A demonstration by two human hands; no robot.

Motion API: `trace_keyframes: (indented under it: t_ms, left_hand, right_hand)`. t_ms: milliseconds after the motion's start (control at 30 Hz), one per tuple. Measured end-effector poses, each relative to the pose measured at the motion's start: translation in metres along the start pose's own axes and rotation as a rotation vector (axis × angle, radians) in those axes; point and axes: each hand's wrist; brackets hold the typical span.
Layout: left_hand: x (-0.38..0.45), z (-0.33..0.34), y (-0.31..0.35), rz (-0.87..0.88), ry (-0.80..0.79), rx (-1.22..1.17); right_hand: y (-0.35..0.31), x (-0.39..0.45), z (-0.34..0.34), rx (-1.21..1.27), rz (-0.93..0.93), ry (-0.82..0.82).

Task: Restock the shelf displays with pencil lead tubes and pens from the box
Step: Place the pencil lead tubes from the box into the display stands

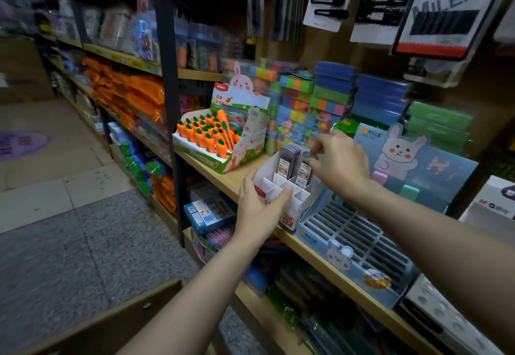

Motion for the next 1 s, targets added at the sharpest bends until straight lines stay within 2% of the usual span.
trace_keyframes:
  t_ms: [133,267,367,467,567,633,800,1000]
  left_hand:
    - [-0.011,-0.006,0.012,0.037,0.013,0.089]
    - [-0.056,-0.014,0.025,0.365,0.119,0.139]
    - [-0.091,-0.008,0.03,0.527,-0.039,0.179]
    - [-0.111,0.005,0.032,0.641,-0.292,0.404]
    - [-0.123,0.019,0.034,0.746,-0.484,0.616]
    - [-0.127,0.027,0.035,0.789,-0.565,0.73]
    - [-0.119,0.03,0.032,0.807,-0.653,0.981]
    - [-0.121,0.03,0.03,0.812,-0.639,0.993]
  right_hand:
    - [-0.003,-0.007,-0.026,0.057,-0.007,-0.017]
    - [0.007,-0.058,-0.087,0.3,0.042,0.149]
    - [0.023,-0.128,-0.128,0.281,0.077,0.2]
    - [0.045,-0.183,-0.144,0.079,0.131,0.116]
    - [0.055,-0.211,-0.143,-0.205,0.116,-0.162]
    - [0.063,-0.222,-0.138,-0.324,0.063,-0.277]
    - [0.084,-0.233,-0.142,-0.29,0.029,-0.35]
    - [0.099,-0.243,-0.152,-0.211,-0.034,-0.334]
Point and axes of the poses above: each hand's wrist, its own x-axis towards the middle knuckle, its own z-axis out of the palm, y = z × x, and after that the axes turned 10 degrees about y, right-handed
